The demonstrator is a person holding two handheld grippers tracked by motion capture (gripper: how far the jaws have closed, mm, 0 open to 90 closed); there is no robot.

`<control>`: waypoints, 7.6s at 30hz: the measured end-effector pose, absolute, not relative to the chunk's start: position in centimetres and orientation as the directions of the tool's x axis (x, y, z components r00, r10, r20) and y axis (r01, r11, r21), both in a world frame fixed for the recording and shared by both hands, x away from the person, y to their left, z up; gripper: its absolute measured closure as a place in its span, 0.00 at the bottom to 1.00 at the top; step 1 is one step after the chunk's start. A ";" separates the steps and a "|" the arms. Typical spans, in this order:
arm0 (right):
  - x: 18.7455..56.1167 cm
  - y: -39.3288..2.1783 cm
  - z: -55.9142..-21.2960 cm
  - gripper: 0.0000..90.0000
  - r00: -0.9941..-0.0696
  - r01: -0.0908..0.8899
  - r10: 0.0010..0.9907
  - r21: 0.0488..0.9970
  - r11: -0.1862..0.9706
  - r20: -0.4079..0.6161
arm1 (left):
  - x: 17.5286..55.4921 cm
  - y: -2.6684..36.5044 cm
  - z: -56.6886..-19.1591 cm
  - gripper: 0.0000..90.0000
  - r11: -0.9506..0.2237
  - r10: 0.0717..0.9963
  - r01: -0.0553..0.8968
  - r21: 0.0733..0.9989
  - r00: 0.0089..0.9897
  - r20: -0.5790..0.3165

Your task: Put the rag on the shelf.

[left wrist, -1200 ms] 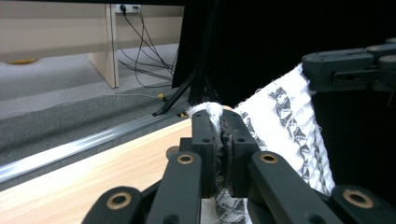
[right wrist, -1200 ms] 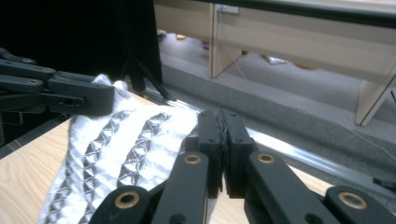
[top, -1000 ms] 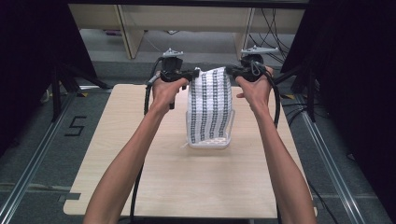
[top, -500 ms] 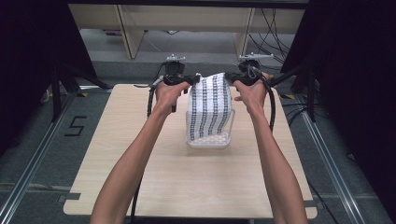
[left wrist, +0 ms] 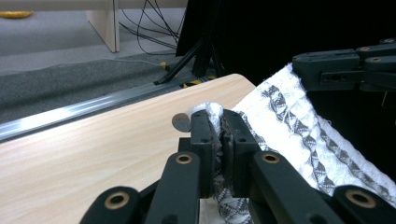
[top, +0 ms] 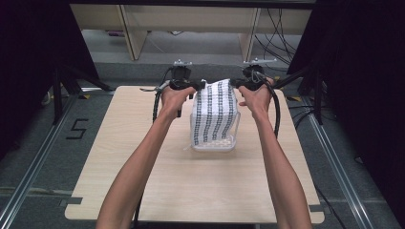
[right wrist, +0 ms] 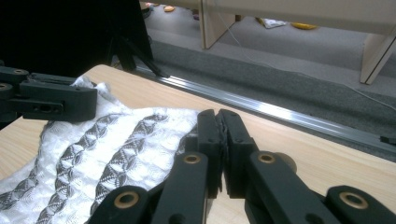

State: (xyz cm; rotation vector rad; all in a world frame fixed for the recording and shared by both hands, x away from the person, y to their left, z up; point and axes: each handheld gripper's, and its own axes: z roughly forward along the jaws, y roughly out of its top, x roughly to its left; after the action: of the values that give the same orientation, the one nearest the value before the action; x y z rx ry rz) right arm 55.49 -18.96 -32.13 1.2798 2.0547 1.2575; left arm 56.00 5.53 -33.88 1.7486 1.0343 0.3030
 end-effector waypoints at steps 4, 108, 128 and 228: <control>55.5 -18.8 -32.4 0.98 -0.499 0.499 0.860 0.846 0.185 0.106 | 56.2 5.5 -34.6 0.92 -0.096 0.764 0.521 0.848 0.585 -0.273; 44.2 -20.6 -31.3 0.34 -0.609 0.436 0.789 0.864 0.253 0.076 | 42.4 12.2 -33.9 0.25 -0.183 0.718 0.474 0.862 0.663 -0.212; 41.0 -21.1 -33.0 0.32 -0.632 0.408 0.771 0.879 0.246 0.077 | 39.0 14.0 -36.6 0.24 -0.166 0.689 0.468 0.868 0.685 -0.238; 29.1 -22.4 -47.4 0.25 -0.701 0.502 0.702 0.786 0.361 0.125 | 28.2 16.2 -48.6 0.20 -0.363 0.651 0.443 0.820 0.750 -0.117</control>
State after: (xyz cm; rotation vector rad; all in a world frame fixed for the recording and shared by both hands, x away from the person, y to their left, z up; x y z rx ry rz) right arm 29.10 -22.44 -47.42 1.0794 2.3901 1.2548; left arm 28.22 16.18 -48.63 2.0173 0.8254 0.2827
